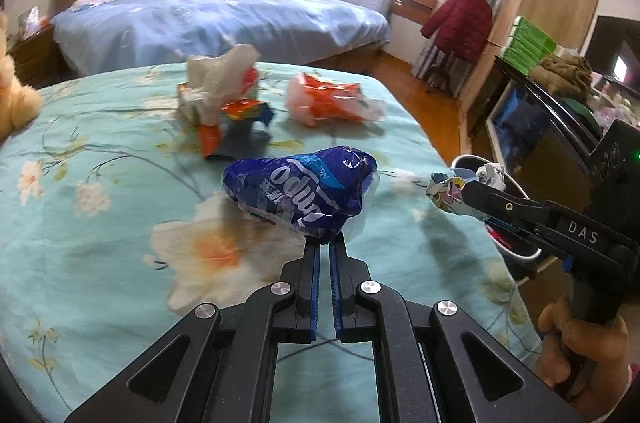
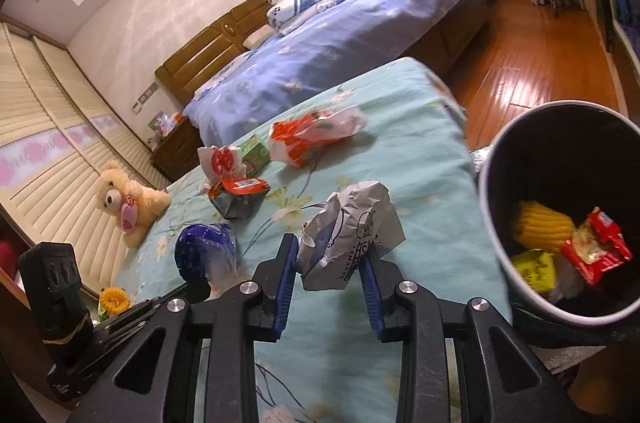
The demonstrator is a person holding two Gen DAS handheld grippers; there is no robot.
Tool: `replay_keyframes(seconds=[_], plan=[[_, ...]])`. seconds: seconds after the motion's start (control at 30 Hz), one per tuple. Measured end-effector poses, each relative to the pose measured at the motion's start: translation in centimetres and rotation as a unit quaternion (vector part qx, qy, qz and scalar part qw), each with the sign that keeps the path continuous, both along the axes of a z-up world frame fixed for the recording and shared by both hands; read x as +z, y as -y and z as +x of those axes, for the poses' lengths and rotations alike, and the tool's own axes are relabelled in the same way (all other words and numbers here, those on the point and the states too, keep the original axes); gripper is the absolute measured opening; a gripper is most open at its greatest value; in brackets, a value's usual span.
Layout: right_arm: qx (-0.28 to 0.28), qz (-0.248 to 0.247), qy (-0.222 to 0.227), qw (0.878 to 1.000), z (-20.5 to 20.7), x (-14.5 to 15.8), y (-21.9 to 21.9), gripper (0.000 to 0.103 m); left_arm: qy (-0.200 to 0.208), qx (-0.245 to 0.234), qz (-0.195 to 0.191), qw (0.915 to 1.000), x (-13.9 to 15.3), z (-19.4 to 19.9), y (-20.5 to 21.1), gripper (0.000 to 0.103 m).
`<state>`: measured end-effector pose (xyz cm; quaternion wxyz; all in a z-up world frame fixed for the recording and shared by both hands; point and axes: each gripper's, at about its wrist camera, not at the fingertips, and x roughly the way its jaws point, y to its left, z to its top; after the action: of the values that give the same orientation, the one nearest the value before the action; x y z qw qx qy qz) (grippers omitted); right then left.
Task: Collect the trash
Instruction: 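Grasp the blue chip bag with left tool while right tool grasps crumpled white paper, then carry both items over the bin and open both tools to drop them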
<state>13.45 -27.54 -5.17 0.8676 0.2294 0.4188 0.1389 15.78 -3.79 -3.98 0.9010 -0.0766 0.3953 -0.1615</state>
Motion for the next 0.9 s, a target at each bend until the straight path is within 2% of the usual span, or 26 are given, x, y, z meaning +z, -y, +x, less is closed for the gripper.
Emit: replay_keyframes(seconds=[0.9], plan=[[-0.097,-0.01,0.014,0.995,-3.8,1.0,9.6,0.031,0.025,-0.101,0.012,0.9945,0.7,0.1,10.0,0.004]])
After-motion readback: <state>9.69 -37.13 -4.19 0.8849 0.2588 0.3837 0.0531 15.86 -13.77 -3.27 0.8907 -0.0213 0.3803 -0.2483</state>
